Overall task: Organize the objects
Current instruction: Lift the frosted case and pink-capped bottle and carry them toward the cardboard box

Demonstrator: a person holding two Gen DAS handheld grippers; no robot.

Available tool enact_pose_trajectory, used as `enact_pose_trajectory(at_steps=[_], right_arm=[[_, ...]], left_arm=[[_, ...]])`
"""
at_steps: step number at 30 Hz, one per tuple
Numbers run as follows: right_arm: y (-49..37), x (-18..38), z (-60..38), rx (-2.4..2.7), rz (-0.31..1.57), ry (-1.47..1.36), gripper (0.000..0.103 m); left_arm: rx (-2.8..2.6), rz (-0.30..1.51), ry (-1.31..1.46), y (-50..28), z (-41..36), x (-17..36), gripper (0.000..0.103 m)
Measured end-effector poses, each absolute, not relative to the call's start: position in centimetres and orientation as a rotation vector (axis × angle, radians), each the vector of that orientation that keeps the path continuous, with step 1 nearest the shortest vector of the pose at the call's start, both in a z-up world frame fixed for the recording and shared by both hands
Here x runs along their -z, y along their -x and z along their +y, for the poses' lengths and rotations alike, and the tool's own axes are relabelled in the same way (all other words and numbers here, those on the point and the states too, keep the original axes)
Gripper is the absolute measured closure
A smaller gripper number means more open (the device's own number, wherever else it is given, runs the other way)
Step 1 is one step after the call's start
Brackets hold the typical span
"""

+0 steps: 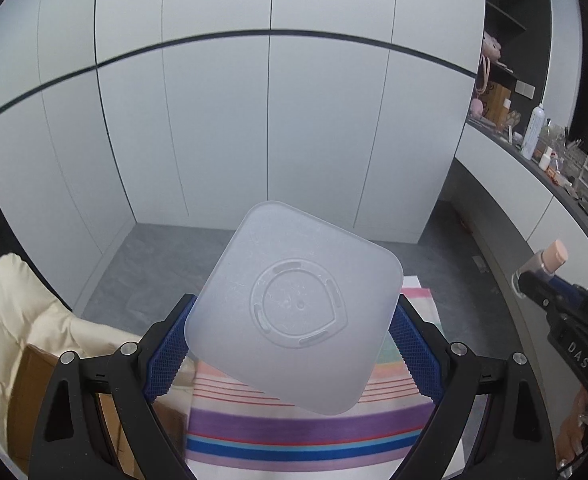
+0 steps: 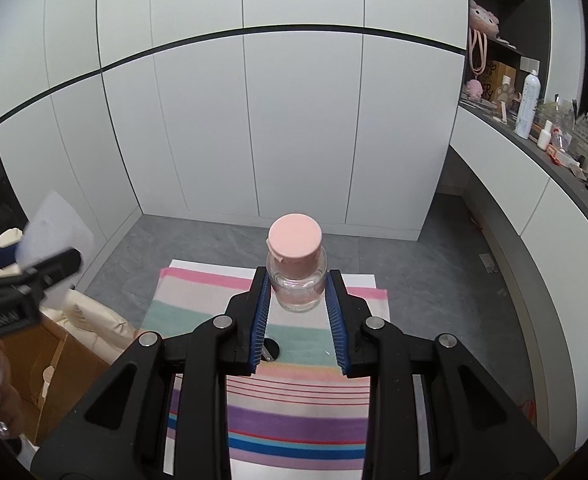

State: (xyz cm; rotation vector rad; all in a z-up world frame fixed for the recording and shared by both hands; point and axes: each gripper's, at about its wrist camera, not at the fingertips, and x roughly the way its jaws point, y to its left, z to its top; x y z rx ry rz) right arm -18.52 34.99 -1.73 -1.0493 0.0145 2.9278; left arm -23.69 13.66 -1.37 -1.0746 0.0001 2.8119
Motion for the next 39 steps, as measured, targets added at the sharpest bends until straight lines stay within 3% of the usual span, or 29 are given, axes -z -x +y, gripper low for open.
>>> enact_pose_trajectory(at_steps=[18,39], right_arm=[[15.3,1.3,35.1,-2.917,0.011,1.058,0.074],[4.8,1.0,33.2,-2.929,0.001,1.014,0.074]], left_arm=[[-2.814,0.035,1.058,19.0,13.8,0.8,0.01],[-2.81,-0.016,1.004,8.5,11.1,0.5,0.01]])
